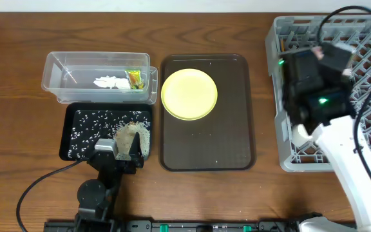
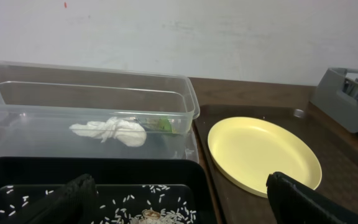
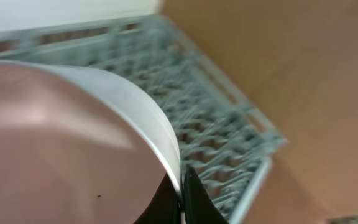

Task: Sort waste into correct bins and load items into the dishwasher rack
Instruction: 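Place the white bowl upright in the dish rack, then reach right gripper to the yellow plate edge and grasp it, then lift the yellow plate and stand it upright in the dish rack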

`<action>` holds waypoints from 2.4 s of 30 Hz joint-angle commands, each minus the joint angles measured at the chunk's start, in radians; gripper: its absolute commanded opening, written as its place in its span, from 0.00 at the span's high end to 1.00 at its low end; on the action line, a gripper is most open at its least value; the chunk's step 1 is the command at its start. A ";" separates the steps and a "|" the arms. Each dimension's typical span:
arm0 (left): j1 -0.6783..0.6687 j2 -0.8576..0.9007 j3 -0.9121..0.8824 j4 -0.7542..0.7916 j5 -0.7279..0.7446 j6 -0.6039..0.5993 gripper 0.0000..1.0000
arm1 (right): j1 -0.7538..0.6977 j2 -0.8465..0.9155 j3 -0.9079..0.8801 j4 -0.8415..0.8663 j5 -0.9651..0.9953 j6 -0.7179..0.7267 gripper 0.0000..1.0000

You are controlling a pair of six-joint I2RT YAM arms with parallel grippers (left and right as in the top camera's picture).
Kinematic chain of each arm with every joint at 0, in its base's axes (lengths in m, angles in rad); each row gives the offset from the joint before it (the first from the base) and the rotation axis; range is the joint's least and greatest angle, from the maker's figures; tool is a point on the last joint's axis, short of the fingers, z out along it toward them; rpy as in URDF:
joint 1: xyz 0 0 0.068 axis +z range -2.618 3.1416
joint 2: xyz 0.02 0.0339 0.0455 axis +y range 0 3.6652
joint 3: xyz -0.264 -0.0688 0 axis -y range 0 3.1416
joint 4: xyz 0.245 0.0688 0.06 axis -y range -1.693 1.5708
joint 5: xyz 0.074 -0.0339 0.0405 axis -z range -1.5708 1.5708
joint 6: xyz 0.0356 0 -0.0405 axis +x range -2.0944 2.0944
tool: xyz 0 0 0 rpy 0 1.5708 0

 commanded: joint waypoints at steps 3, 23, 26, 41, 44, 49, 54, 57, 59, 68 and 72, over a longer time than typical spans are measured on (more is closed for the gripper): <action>0.004 -0.008 -0.027 -0.017 -0.004 0.005 0.10 | -0.146 0.108 0.000 0.098 0.108 -0.210 0.99; 0.004 -0.008 -0.027 -0.017 -0.004 0.005 0.10 | -0.114 0.404 0.000 0.174 0.093 -0.388 0.99; 0.004 -0.008 -0.027 -0.017 -0.004 0.005 0.10 | -0.079 0.398 0.000 0.156 0.093 -0.388 0.93; 0.004 -0.008 -0.027 -0.017 -0.004 0.005 0.10 | 0.162 0.056 0.012 -0.034 -0.758 -0.150 0.33; 0.004 -0.008 -0.027 -0.017 -0.004 0.005 0.10 | 0.221 0.029 0.011 -0.036 -1.148 -0.056 0.35; 0.004 -0.008 -0.027 -0.017 -0.004 0.005 0.10 | 0.336 0.105 -0.024 -0.022 -1.208 0.110 0.40; 0.004 -0.008 -0.027 -0.017 -0.004 0.005 0.10 | 0.385 0.270 -0.034 0.035 -1.070 0.249 0.41; 0.004 -0.008 -0.027 -0.017 -0.004 0.005 0.10 | 0.372 0.367 -0.034 0.122 -1.043 0.289 0.50; 0.004 -0.008 -0.027 -0.017 -0.004 0.005 0.10 | 0.359 0.424 -0.034 0.183 -1.040 0.294 0.54; 0.004 -0.008 -0.027 -0.017 -0.004 0.005 0.10 | 0.340 0.608 -0.034 0.318 -1.043 0.328 0.64; 0.004 -0.008 -0.027 -0.017 -0.004 0.005 0.10 | 0.328 0.618 -0.033 0.288 -1.033 0.327 0.91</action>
